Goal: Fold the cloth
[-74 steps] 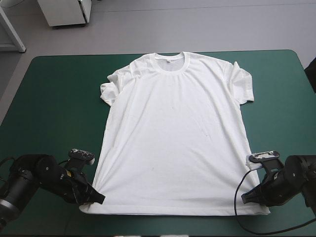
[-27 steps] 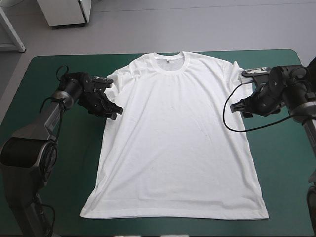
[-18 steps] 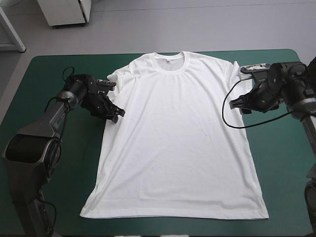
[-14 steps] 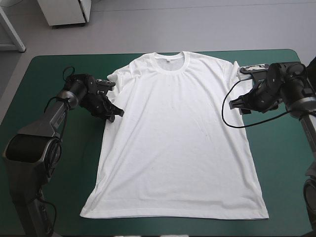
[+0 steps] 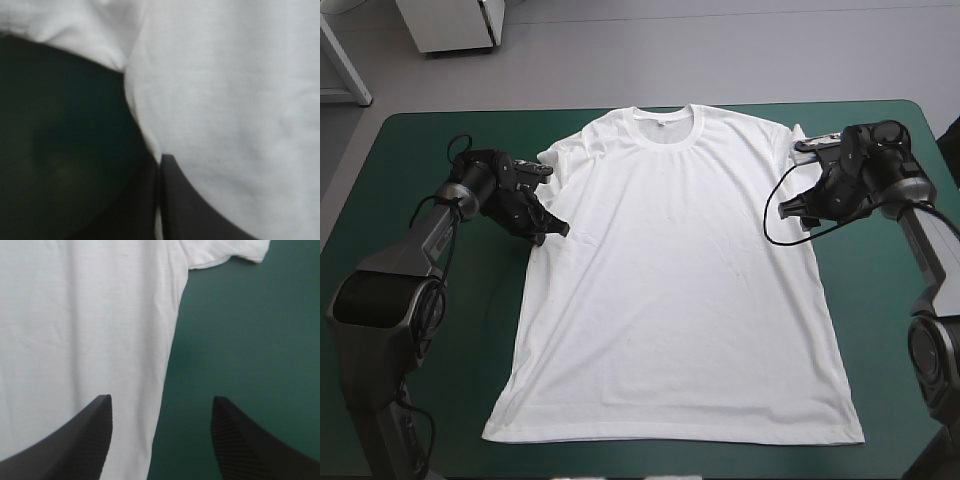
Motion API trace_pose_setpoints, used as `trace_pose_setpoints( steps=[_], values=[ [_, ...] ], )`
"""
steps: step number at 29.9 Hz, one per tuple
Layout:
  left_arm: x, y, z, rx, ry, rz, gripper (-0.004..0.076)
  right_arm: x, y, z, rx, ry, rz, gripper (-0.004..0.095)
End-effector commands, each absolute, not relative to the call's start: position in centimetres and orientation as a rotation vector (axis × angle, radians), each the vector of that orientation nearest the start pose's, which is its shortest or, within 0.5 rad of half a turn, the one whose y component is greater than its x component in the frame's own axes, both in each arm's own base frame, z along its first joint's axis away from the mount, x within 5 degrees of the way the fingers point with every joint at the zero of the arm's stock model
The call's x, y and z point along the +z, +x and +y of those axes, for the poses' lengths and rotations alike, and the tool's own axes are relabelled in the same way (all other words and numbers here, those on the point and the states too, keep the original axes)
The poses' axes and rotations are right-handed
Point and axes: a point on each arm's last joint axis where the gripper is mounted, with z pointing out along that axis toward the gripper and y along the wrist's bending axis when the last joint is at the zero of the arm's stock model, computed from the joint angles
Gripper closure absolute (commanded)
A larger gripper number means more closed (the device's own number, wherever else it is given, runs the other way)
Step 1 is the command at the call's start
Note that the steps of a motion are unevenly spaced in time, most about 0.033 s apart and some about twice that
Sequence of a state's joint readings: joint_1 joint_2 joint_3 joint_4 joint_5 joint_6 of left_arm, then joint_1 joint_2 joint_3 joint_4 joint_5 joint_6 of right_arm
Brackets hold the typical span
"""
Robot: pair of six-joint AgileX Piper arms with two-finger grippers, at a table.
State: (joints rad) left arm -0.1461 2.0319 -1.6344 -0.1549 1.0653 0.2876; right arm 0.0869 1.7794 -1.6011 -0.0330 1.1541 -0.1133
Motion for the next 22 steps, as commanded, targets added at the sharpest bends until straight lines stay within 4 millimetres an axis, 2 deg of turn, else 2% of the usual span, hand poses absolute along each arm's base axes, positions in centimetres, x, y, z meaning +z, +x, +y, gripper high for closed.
trace_pose_setpoints(
  steps=[1, 9, 18, 20, 22],
  values=[
    [22.5, 41.1, -8.0, -0.273, 0.527, 2.895, 0.0746, 32.1, 38.4, 3.0, -0.075, -0.302, 2.716, 0.0354],
    [23.0, 41.1, -8.4, -0.322, 0.531, 2.876, 0.0746, 29.3, 41.4, 3.5, -0.039, -0.298, 2.760, 0.0354],
    [25.1, 42.0, -8.5, -0.315, 0.536, 2.804, 0.0746, 26.4, 42.6, 3.6, -0.031, -0.304, 2.820, 0.0355],
    [25.3, 42.0, -8.5, -0.315, 0.537, 2.799, 0.0746, 26.1, 42.8, 3.7, -0.017, -0.300, 2.828, 0.0394],
    [25.3, 42.0, -8.5, -0.315, 0.537, 2.799, 0.0746, 25.6, 42.9, 3.8, 0.001, -0.305, 2.841, 0.0480]
  ],
)
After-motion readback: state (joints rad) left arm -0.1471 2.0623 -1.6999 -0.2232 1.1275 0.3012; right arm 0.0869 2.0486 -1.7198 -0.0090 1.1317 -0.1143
